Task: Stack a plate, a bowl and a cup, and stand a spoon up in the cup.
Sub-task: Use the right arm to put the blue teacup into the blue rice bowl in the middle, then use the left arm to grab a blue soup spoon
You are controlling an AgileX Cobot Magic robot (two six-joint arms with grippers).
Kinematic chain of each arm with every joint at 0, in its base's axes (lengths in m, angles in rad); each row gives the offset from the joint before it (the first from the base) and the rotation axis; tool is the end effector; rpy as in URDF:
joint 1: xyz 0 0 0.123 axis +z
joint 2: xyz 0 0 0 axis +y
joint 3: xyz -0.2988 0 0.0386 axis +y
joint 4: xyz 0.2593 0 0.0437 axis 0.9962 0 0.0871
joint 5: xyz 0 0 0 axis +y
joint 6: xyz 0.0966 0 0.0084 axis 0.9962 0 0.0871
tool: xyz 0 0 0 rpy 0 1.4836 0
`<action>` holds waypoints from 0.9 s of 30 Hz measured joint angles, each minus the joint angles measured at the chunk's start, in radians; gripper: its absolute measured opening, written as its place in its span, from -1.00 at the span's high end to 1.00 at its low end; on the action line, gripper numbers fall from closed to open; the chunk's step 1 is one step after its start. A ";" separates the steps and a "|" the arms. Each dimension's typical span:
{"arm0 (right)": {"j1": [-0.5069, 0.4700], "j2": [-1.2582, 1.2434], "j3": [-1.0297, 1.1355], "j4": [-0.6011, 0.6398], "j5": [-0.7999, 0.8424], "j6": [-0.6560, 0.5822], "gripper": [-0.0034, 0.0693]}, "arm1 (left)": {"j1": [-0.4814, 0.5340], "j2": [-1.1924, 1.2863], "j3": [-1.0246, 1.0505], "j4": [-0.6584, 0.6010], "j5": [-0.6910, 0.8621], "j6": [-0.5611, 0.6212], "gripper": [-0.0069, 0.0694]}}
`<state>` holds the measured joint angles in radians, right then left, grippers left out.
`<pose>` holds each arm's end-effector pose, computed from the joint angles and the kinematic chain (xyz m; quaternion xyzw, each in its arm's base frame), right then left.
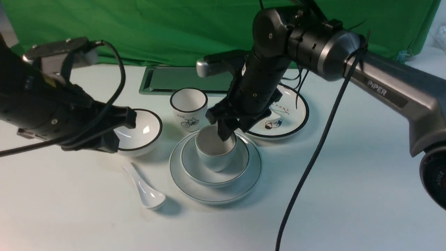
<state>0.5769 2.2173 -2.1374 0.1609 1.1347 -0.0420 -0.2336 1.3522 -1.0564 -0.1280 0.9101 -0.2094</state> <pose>0.4234 0.2923 0.2746 -0.2798 0.9314 0.1337 0.1906 0.2663 -0.0734 0.3026 -0.0152 0.9728 -0.1057 0.2055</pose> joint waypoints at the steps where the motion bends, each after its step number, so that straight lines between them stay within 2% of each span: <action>1: -0.002 -0.013 -0.041 -0.012 0.022 0.000 -0.54 | 0.000 0.016 0.000 0.019 0.003 -0.029 0.82; 5: -0.006 -0.095 -0.132 -0.099 0.032 0.000 -0.64 | 0.000 0.096 0.000 0.044 -0.005 -0.083 0.81; 9: -0.010 -0.220 -0.153 -0.166 0.032 0.000 -0.66 | -0.001 0.220 0.000 -0.005 -0.061 -0.092 0.71; 14: -0.017 -0.344 -0.154 -0.206 0.032 0.001 -0.66 | -0.023 0.383 0.000 -0.038 -0.156 -0.110 0.21; 19: -0.018 -0.389 -0.154 -0.242 0.032 -0.001 -0.67 | -0.029 0.475 -0.002 0.029 -0.239 -0.267 -0.35; 20: -0.018 -0.389 -0.154 -0.244 0.032 -0.001 -0.67 | -0.029 0.475 -0.002 0.032 -0.244 -0.271 -0.35; 22: -0.018 -0.391 -0.154 -0.247 0.032 -0.002 -0.67 | -0.029 0.479 -0.004 0.041 -0.261 -0.314 -0.48; 27: -0.018 -0.389 -0.154 -0.250 0.032 -0.002 -0.67 | -0.029 0.483 -0.005 0.077 -0.317 -0.381 -0.47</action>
<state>0.5585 1.8279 -2.2913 -0.0891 1.1671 -0.0440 -0.2623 1.8354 -1.0609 -0.0514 0.5927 -0.5902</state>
